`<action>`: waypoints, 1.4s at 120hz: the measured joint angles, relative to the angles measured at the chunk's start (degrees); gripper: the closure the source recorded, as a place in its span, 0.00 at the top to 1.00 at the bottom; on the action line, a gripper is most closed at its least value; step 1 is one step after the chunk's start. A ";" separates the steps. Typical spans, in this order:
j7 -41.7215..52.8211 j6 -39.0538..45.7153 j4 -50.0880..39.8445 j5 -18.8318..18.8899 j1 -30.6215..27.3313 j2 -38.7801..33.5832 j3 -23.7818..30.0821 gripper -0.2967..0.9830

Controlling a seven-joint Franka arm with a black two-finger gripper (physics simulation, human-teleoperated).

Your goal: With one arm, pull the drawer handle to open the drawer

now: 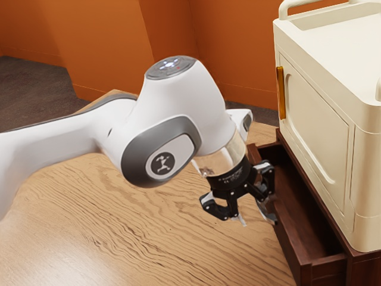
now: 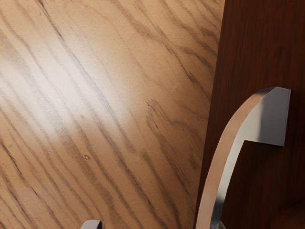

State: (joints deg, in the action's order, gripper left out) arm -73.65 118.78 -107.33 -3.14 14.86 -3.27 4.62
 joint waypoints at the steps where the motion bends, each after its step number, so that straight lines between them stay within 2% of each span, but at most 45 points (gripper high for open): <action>1: -0.01 0.00 -0.13 0.00 -0.04 -0.11 0.01 0.41; 41: -0.65 0.02 -4.34 -0.09 -0.20 -4.09 0.05 0.41; 168: -2.46 0.28 -10.90 0.78 -0.87 -10.00 -0.55 0.41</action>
State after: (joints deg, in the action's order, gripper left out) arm -76.10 119.06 -118.23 -2.36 13.99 -13.27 4.08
